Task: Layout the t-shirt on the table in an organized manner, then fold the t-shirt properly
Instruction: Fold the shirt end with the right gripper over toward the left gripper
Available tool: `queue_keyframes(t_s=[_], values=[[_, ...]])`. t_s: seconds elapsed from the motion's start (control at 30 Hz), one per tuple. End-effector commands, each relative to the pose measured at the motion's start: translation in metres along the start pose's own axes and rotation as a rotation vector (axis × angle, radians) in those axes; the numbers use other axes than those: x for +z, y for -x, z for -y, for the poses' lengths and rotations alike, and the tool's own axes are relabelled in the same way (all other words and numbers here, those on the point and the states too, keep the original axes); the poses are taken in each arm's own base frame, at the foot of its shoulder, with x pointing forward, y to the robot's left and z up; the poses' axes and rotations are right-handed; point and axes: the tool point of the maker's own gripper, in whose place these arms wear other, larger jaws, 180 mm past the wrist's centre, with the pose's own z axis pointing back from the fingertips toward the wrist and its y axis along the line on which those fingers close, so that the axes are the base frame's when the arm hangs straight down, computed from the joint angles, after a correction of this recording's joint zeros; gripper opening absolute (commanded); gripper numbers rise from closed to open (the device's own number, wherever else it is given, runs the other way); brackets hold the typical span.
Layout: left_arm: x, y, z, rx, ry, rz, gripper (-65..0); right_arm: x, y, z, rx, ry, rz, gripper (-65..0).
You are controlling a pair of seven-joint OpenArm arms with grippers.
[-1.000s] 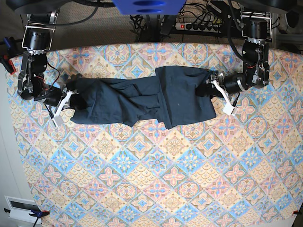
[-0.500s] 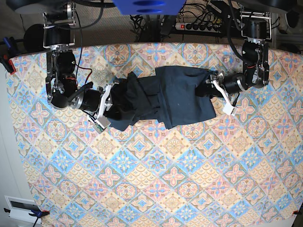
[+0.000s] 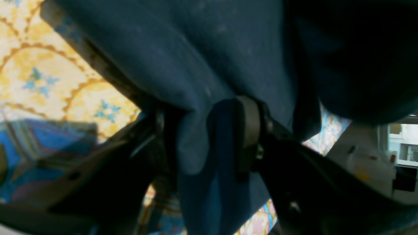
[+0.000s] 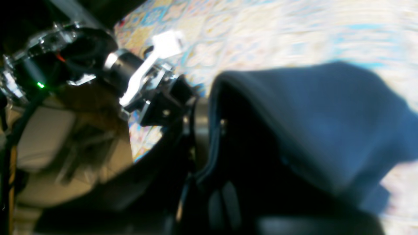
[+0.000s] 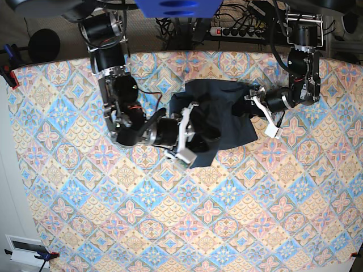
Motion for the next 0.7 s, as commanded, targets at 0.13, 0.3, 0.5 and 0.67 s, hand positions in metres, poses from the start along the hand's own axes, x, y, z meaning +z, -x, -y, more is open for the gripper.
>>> queue_keyframes(t_s=[0.13, 0.3, 0.5, 0.67], values=[[-0.001, 0.018, -0.006, -0.011, -0.035, -0.086, -38.4, -0.022, 0.018, -0.004, 0.071, -0.005, -0.117, -64.6], [-0.006, 0.019, 0.0, -0.004, -0.02, -0.081, -38.4, -0.032, 0.018, -0.012, 0.132, -0.006, -0.114, -56.4], [-0.006, 0.019, 0.0, -0.003, -0.019, -0.081, -38.4, -0.034, -0.005, -0.016, 0.177, 0.004, -0.018, -50.1], [-0.006, 0.017, 0.0, -0.003, -0.02, -0.077, -38.4, -0.019, -0.038, -0.026, 0.26, 0.027, 0.063, -50.1]])
